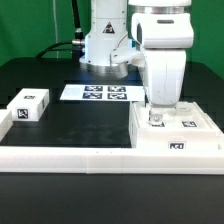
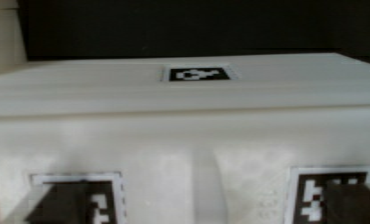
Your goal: Assemble cabinet
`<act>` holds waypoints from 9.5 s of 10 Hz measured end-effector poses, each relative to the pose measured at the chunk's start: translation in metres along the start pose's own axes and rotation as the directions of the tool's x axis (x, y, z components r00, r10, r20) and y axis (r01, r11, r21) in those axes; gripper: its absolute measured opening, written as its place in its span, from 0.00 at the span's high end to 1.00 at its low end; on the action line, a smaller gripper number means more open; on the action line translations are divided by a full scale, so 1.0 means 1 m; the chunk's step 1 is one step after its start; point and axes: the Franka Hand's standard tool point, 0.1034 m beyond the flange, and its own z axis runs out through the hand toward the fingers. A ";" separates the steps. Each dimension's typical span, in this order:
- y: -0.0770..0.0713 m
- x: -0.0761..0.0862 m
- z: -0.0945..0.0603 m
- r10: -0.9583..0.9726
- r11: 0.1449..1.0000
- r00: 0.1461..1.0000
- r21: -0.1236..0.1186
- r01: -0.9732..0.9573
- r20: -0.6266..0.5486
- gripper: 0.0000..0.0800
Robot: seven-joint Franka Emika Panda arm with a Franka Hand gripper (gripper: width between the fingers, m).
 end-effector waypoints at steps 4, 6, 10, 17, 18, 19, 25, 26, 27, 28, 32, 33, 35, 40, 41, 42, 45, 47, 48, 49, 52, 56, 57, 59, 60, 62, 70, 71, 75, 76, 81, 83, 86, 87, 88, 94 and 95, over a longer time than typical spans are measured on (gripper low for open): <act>-0.006 0.000 -0.005 0.017 1.000 1.000 -0.011 -0.017 0.002 0.00; -0.032 0.003 -0.025 0.156 0.986 0.988 -0.052 -0.156 0.001 0.00; -0.044 0.010 -0.033 0.273 0.961 0.962 -0.055 -0.272 0.002 0.00; -0.071 0.045 -0.021 0.983 0.158 0.153 0.044 -0.986 -0.106 0.00; -0.071 0.048 -0.021 0.990 0.101 0.095 0.058 -0.993 -0.102 0.00; -0.073 0.051 -0.020 0.989 -0.115 -0.123 0.099 -0.988 -0.077 0.00; -0.090 0.033 -0.005 0.922 -0.388 -0.387 0.060 -0.920 0.031 0.00; -0.090 0.033 -0.005 0.923 -0.385 -0.384 0.060 -0.921 0.031 0.00; -0.090 0.033 -0.004 0.926 -0.376 -0.375 0.059 -0.925 0.030 0.00; -0.093 0.038 0.004 0.959 -0.283 -0.282 0.053 -0.958 0.027 0.00; -0.085 0.021 0.019 0.982 -0.188 -0.187 0.034 -0.982 0.025 0.00; -0.086 0.022 0.020 0.983 -0.185 -0.184 0.034 -0.982 0.025 0.00; -0.086 0.022 0.020 0.983 -0.183 -0.182 0.034 -0.983 0.025 0.00; -0.084 0.029 0.040 1.000 -0.020 -0.019 0.028 -0.999 0.016 0.00; -0.084 0.029 0.040 1.000 -0.017 -0.017 0.028 -0.999 0.016 0.00; -0.084 0.029 0.040 1.000 -0.017 -0.016 0.028 -0.999 0.016 0.00; -0.082 0.029 0.048 1.000 -0.019 -0.019 0.031 -0.999 0.009 0.00; -0.083 0.030 0.049 1.000 -0.018 -0.018 0.031 -0.999 0.011 0.00; -0.082 0.030 0.049 1.000 -0.018 -0.018 0.031 -0.999 0.011 0.00; -0.082 0.030 0.049 1.000 -0.018 -0.017 0.031 -0.999 0.011 0.00; -0.084 0.028 0.050 1.000 -0.004 -0.003 0.031 -1.000 0.013 0.32; -0.085 0.028 0.051 1.000 -0.003 -0.002 0.033 -0.999 0.018 0.83; -0.085 0.028 0.051 1.000 -0.005 -0.004 0.034 -0.999 0.018 0.95; -0.085 0.028 0.051 1.000 -0.005 -0.004 0.034 -0.999 0.018 1.00; -0.085 0.028 0.051 1.000 -0.005 -0.004 0.034 -0.999 0.018 1.00; -0.083 0.026 0.032 1.000 -0.004 -0.004 0.036 -0.999 0.012 1.00; -0.078 0.027 -0.010 1.000 -0.008 -0.007 0.032 -0.999 0.030 1.00; -0.077 0.029 -0.022 0.999 -0.006 -0.005 0.031 -1.000 0.031 1.00; -0.069 0.029 -0.041 0.999 0.010 0.011 0.028 -1.000 0.051 1.00; -0.069 0.029 -0.041 0.999 0.010 0.011 0.028 -1.000 0.050 1.00; -0.048 0.028 -0.067 0.997 0.013 0.015 0.028 -1.000 0.076 1.00; -0.048 0.028 -0.067 0.997 0.013 0.015 0.028 -1.000 0.076 1.00; -0.037 0.023 -0.074 0.996 0.028 0.031 0.031 -0.999 0.082 1.00; -0.038 0.024 -0.073 0.996 0.029 0.032 0.031 -0.999 0.083 0.86; -0.038 0.024 -0.073 0.996 0.029 0.032 0.031 -0.999 0.083 0.86; -0.040 0.025 -0.072 0.996 0.027 0.030 0.030 -0.999 0.082 0.00; -0.051 0.033 -0.067 0.998 -0.049 -0.048 0.026 -0.998 0.038 0.00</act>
Offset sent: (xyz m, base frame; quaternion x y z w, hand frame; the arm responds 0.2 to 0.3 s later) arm -0.0268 -0.0089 0.0184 -0.0257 -0.0218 0.0251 0.9991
